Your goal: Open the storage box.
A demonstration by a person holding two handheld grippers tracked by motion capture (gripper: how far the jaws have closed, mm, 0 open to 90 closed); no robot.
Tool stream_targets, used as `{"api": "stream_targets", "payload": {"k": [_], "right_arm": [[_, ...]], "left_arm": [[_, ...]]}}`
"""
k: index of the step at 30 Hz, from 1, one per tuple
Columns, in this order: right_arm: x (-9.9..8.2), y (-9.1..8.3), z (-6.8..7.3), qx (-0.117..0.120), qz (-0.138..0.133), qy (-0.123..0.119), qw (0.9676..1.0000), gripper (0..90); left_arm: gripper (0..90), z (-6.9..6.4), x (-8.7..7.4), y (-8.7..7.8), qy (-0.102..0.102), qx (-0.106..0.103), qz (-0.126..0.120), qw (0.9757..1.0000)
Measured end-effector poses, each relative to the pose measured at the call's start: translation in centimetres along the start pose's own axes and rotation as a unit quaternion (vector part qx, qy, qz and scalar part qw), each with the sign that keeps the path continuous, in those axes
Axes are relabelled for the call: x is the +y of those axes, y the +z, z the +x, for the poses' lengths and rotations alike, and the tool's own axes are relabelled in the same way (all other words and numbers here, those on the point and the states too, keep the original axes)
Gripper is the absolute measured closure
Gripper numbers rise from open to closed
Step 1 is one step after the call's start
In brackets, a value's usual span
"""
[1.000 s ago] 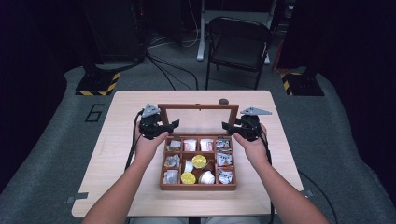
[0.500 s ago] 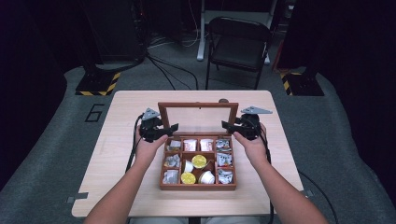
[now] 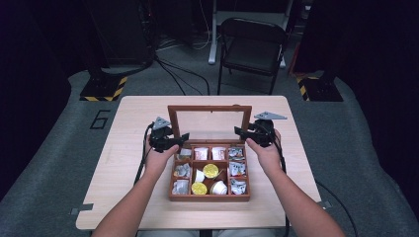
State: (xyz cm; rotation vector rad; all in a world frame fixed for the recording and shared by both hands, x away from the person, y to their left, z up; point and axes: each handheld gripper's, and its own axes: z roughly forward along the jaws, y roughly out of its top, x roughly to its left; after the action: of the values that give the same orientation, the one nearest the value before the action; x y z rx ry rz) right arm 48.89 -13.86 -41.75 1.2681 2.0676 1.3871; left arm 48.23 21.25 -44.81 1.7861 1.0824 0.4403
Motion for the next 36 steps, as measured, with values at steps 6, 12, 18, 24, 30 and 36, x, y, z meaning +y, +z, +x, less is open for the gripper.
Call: {"api": "stream_targets", "payload": {"k": [6, 12, 18, 24, 30, 36], "right_arm": [[-0.6, 0.5, -0.1, -0.004, 0.008, 0.005, 0.9999, 44.4], [-1.4, 0.9, -0.4, -0.004, 0.016, 0.015, 0.9998, 44.1], [-2.4, 1.3, -0.6, -0.009, 0.033, 0.018, 0.9992, 43.6], [-2.8, 1.6, -0.8, -0.008, 0.040, 0.018, 0.9990, 44.2], [-3.3, 2.0, -0.9, -0.010, 0.047, 0.019, 0.9987, 45.0], [-3.6, 2.2, -0.8, -0.017, 0.048, 0.026, 0.9984, 45.4]], "left_arm": [[35.2, 0.1, -0.1, 0.3, -0.004, -0.001, -0.002, 1.0000], [35.7, 0.2, -0.2, 0.4, -0.005, -0.003, -0.002, 1.0000], [36.4, 0.2, -0.3, 0.5, -0.008, -0.002, -0.005, 1.0000], [37.1, 0.4, -1.0, 0.9, -0.017, -0.003, 0.002, 0.9998], [39.3, 0.6, -1.4, 1.1, -0.022, -0.005, 0.002, 0.9997], [40.9, 0.5, -1.4, 1.1, -0.019, 0.001, 0.002, 0.9998]]}}
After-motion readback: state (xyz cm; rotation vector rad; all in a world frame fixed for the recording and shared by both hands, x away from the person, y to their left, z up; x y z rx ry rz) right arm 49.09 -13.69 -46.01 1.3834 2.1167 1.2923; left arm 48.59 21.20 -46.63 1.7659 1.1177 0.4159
